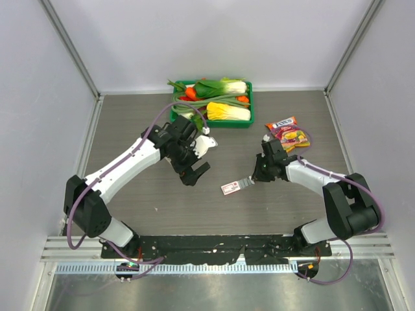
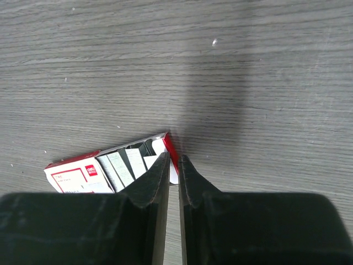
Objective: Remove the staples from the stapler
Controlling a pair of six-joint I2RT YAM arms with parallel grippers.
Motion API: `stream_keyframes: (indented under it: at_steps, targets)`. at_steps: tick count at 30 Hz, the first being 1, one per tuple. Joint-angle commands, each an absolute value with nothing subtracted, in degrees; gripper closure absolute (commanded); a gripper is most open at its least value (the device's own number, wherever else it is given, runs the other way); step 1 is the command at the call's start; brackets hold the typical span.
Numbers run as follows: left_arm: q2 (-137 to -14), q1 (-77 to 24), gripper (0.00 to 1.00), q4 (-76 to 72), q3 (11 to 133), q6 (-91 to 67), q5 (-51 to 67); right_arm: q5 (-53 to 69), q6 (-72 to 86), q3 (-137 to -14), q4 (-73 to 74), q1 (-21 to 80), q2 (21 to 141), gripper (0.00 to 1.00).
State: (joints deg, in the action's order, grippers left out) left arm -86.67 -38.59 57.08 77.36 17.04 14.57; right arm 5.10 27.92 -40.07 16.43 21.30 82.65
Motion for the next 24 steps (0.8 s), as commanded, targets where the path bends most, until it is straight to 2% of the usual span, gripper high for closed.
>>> stream_keyframes:
  at_steps: [1, 13, 24]
  targets:
    - [-86.31, -38.85, 0.00, 63.19, 80.16, 20.56, 12.92, 5.71, 29.35, -38.15, 14.77, 21.18, 82.44, 0.85]
    - [-87.01, -38.85, 0.00, 59.25, 76.38, 25.66, 17.74, 8.70, 33.31, -34.28, 12.66, 21.62, 79.02, 0.87]
    - [-98.17, -38.85, 0.00, 47.83, 76.47, 22.76, 16.62, 7.21, 34.63, -35.77, 13.09, 23.38, 79.54, 0.88]
